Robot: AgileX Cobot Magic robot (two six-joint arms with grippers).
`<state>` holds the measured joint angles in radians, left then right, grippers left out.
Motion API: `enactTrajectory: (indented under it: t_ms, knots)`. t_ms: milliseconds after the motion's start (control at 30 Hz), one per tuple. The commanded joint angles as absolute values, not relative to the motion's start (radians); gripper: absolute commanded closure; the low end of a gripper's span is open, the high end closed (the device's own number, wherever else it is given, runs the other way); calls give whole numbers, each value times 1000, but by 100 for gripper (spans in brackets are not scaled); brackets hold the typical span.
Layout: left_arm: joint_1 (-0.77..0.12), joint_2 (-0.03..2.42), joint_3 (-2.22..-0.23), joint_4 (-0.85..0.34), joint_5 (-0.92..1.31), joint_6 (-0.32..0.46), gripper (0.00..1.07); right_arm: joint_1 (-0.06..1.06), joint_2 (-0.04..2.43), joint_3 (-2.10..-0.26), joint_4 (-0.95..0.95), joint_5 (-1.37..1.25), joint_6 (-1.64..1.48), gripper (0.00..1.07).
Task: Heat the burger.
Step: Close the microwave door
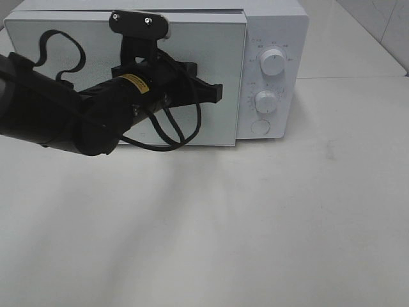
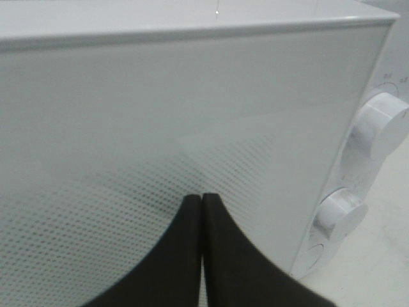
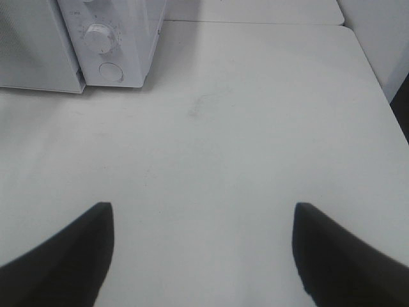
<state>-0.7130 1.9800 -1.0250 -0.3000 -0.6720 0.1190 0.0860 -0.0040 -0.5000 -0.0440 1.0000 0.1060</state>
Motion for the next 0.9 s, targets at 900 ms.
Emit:
enactTrajectory:
  t_ms: [900]
  knots:
    - [-786, 1913, -1096, -369, -364, 283, 107, 77, -32, -497, -46, 995, 97, 32]
